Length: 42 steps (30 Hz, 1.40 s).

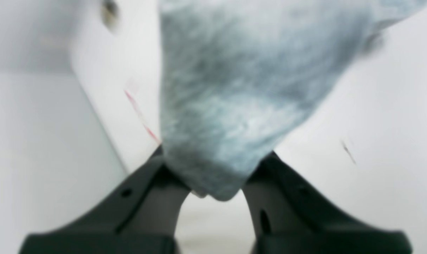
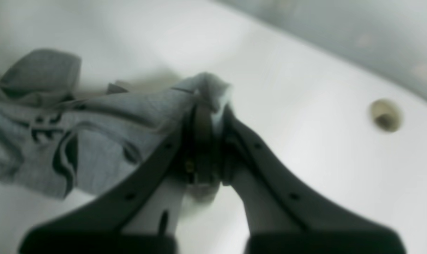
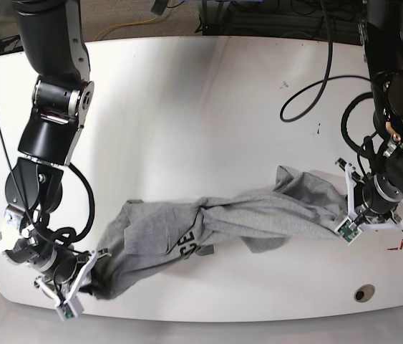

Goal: Fold the T-shirt properly
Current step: 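Lift the shirt with both grippers, stretch it, and lay it flat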

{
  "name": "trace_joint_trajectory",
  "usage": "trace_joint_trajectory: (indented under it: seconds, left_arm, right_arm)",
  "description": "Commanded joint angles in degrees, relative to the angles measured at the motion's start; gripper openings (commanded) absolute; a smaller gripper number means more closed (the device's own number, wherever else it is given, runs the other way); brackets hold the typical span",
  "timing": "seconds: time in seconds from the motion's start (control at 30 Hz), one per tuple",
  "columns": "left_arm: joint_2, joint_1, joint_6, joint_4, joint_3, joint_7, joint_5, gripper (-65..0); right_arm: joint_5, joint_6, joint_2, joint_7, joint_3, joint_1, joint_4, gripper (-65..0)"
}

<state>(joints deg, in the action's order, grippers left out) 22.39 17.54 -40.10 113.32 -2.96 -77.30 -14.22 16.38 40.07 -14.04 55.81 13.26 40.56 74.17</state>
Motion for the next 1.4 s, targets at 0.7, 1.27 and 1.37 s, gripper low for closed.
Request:
trace_joint_trajectory:
  seconds: [0.7, 1.27, 1.37]
  left_arm:
    - [3.41, 29.80, 0.10, -0.04, -0.16, -0.64, 0.72, -64.2]
    - [5.43, 7.65, 0.10, 1.28, -1.13, -0.64, 0.55, -64.4]
    - [5.43, 1.49, 0.10, 1.28, -3.41, -0.64, 0.37, -64.4]
  right_arm:
    - [1.51, -0.07, -7.89, 7.70, 0.15, 24.72, 3.94, -65.0]
    - [1.51, -0.07, -8.86, 8.23, 3.58, -5.00, 19.67, -65.0]
    - [1.51, -0.07, -7.63, 8.23, 4.63, -9.92, 20.99, -65.0]
